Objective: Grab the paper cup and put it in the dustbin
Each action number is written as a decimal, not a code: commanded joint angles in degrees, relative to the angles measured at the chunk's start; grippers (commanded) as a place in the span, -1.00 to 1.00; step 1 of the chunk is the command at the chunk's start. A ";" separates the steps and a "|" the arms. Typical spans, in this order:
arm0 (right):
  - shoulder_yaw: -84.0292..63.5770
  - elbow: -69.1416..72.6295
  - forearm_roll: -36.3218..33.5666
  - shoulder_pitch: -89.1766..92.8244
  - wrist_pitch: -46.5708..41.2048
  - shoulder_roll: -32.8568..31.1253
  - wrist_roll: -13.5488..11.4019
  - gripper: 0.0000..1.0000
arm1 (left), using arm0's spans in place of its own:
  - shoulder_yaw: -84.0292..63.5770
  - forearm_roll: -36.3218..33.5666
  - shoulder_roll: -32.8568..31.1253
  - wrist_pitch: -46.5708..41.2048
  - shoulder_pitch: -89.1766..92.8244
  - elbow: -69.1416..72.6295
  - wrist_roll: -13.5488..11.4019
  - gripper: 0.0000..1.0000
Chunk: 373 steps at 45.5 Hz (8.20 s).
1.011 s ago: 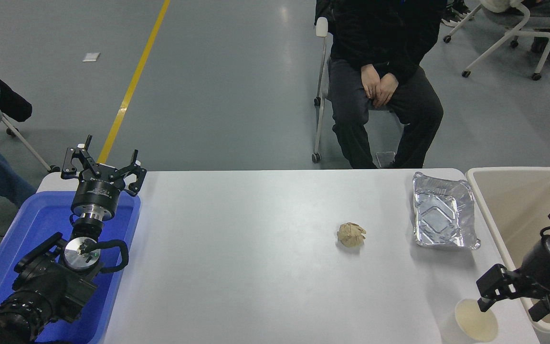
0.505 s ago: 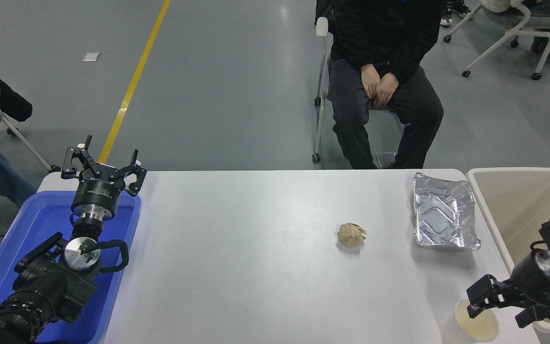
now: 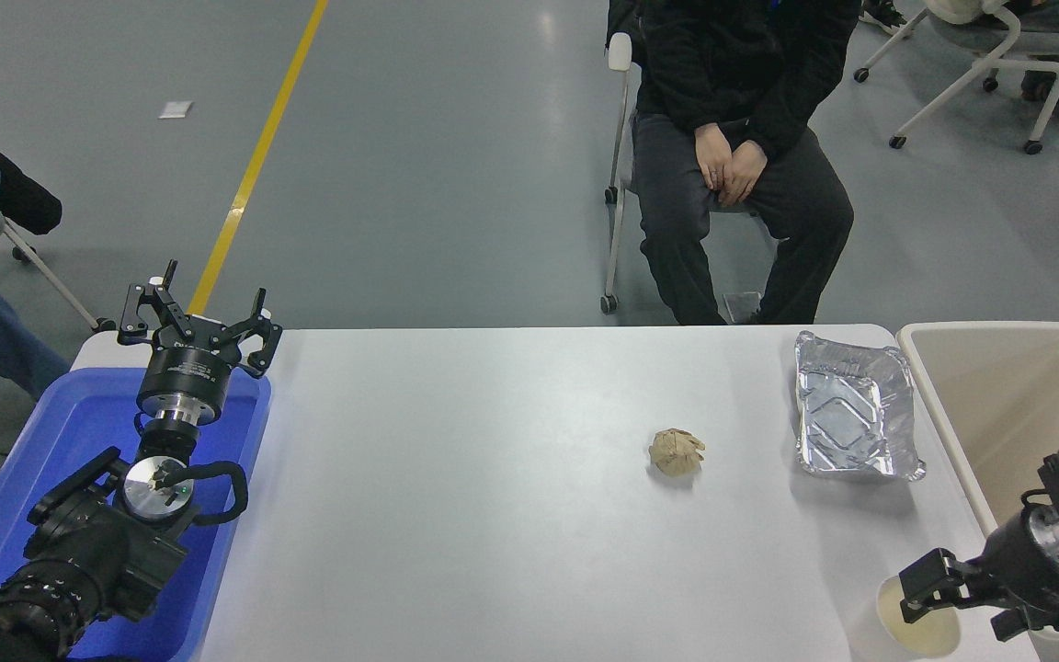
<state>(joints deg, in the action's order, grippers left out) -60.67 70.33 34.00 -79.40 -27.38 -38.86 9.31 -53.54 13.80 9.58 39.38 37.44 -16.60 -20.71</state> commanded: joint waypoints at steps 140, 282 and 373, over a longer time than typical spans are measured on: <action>-12.81 7.37 10.30 -59.64 -17.62 -7.11 -0.52 -1.00 | -0.08 -0.01 0.00 0.09 0.00 -0.02 0.06 0.98; 26.91 -61.27 -11.06 42.31 30.19 6.69 -3.86 -1.00 | 0.01 -0.01 0.00 0.00 0.00 -0.02 0.06 0.98; -1.19 -27.19 -11.06 4.35 15.16 1.15 -4.13 1.00 | -0.08 -0.01 0.00 0.09 0.00 -0.02 0.06 0.98</action>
<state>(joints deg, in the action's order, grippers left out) -47.09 31.96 23.17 -61.59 -7.34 -37.97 5.21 -53.62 13.78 9.58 39.39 37.50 -16.62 -20.70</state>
